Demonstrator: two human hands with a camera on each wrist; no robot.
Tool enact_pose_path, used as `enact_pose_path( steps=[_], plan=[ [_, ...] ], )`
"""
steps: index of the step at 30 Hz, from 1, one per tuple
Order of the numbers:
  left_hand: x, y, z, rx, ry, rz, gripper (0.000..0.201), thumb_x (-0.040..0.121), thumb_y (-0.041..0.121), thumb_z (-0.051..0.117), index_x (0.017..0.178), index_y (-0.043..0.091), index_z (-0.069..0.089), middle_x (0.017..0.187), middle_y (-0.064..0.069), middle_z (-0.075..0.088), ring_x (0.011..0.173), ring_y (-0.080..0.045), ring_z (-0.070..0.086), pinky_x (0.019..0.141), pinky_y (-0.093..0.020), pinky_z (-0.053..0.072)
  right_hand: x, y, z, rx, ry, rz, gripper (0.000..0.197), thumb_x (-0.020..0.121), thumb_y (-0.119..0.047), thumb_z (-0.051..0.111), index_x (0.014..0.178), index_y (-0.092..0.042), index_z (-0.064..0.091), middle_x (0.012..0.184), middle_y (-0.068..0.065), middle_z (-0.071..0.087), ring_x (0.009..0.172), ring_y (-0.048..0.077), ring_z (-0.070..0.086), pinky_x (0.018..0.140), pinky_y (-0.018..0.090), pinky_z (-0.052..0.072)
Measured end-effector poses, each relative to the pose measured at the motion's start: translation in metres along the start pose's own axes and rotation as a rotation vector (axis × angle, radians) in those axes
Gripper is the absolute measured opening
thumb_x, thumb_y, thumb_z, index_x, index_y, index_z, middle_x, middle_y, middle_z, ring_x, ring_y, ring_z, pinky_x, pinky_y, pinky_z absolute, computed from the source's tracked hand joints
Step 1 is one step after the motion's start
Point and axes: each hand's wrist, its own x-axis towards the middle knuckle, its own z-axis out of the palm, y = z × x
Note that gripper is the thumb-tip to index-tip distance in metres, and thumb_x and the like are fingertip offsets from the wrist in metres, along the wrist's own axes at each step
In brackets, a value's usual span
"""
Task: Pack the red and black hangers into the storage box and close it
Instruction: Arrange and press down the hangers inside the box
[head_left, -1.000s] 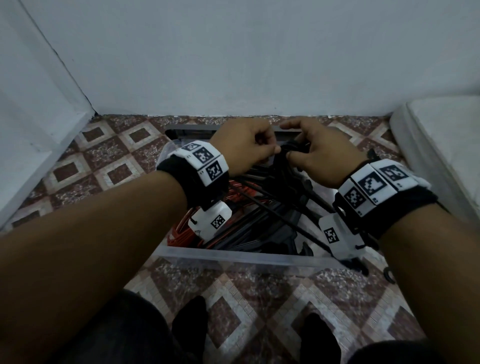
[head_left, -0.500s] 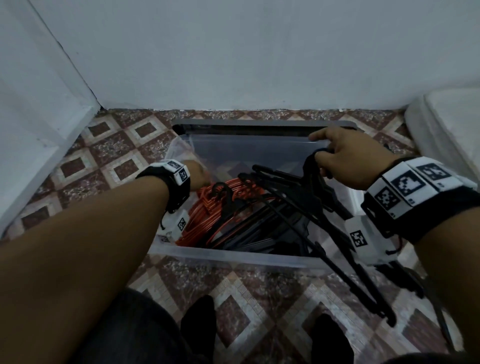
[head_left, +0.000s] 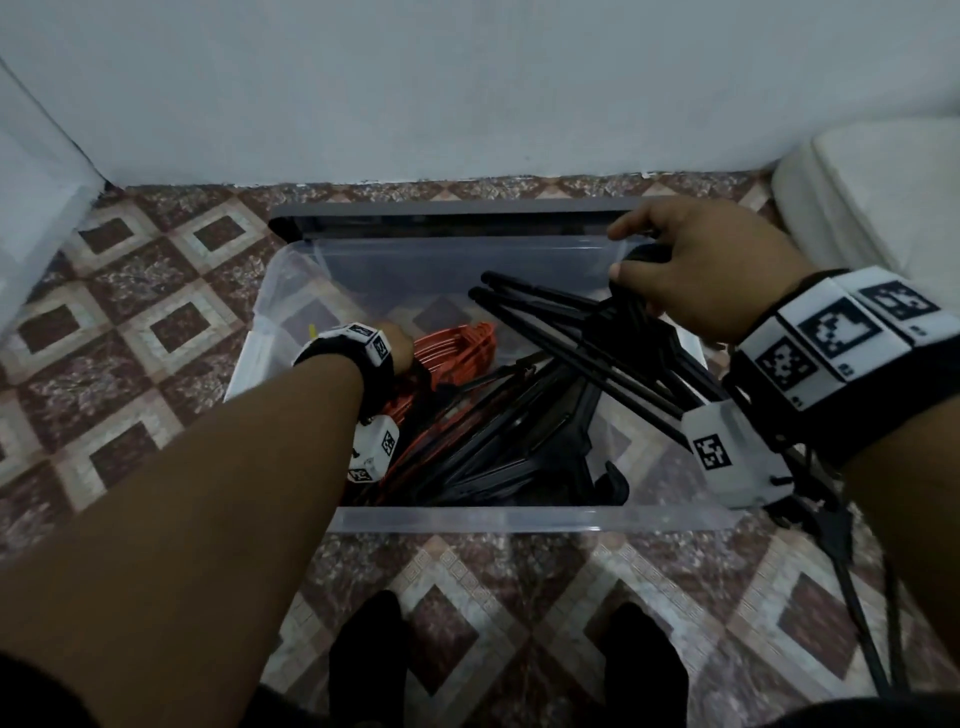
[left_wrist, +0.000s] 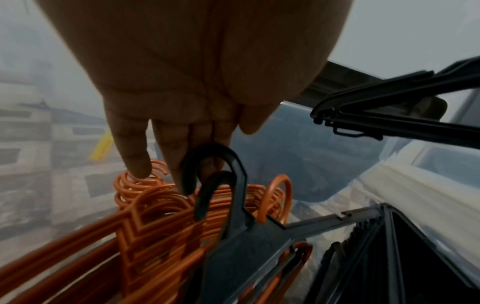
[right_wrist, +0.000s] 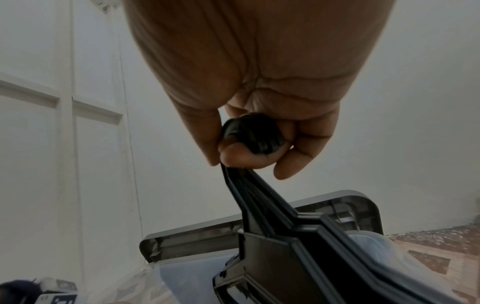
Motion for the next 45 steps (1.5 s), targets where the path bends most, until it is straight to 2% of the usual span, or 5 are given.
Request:
enact_pose_path(
  steps=[6, 21, 27, 35, 45],
  plan=[
    [-0.031, 0.025, 0.024, -0.462, -0.351, -0.091, 0.025, 0.089, 0.026, 0.060, 0.096, 0.006, 0.072, 0.070, -0.004, 0.070, 0.050, -0.016, 0.062, 0.046, -0.021, 0.046, -0.004, -0.008, -0.003, 0.022, 0.015, 0.001, 0.034, 0.091, -0.035, 0.067, 0.123, -0.026, 0.064, 0.107, 0.004, 0.070, 0.097, 0.022, 0.065, 0.081, 0.025, 0.045],
    [-0.025, 0.055, 0.037, -0.048, -0.414, 0.038, 0.023, 0.086, 0.028, 0.062, 0.084, 0.009, 0.074, 0.080, -0.007, 0.075, 0.074, -0.024, 0.072, 0.067, -0.034, 0.059, -0.007, 0.016, -0.008, 0.024, 0.055, 0.024, 0.035, 0.091, -0.034, 0.067, 0.125, -0.026, 0.062, 0.123, 0.001, 0.065, 0.100, 0.020, 0.063, 0.080, 0.022, 0.041],
    [-0.033, 0.042, -0.003, 0.433, -0.026, 0.129, 0.022, 0.094, 0.038, 0.055, 0.095, 0.018, 0.066, 0.091, -0.001, 0.066, 0.081, -0.021, 0.061, 0.074, -0.031, 0.051, 0.000, 0.016, -0.008, 0.064, 0.124, 0.045, 0.031, 0.091, -0.030, 0.067, 0.121, -0.023, 0.064, 0.121, 0.000, 0.066, 0.109, 0.021, 0.061, 0.084, 0.022, 0.040],
    [-0.100, 0.045, -0.090, 0.115, 0.487, 0.353, 0.023, 0.093, 0.030, 0.054, 0.111, 0.016, 0.060, 0.108, -0.015, 0.068, 0.094, -0.036, 0.062, 0.076, -0.032, 0.045, -0.004, 0.013, -0.013, 0.100, 0.208, 0.063, 0.028, 0.089, -0.027, 0.065, 0.117, -0.028, 0.064, 0.117, 0.005, 0.068, 0.088, 0.018, 0.057, 0.078, 0.021, 0.038],
    [-0.204, 0.088, -0.110, -0.294, 0.513, 0.541, 0.015, 0.094, 0.025, 0.055, 0.098, 0.021, 0.069, 0.078, 0.009, 0.070, 0.068, -0.012, 0.066, 0.073, -0.027, 0.055, -0.022, 0.008, -0.016, 0.213, 0.112, 0.013, 0.030, 0.087, -0.021, 0.060, 0.115, -0.031, 0.063, 0.100, 0.001, 0.070, 0.086, 0.022, 0.067, 0.084, 0.034, 0.055]
  ],
)
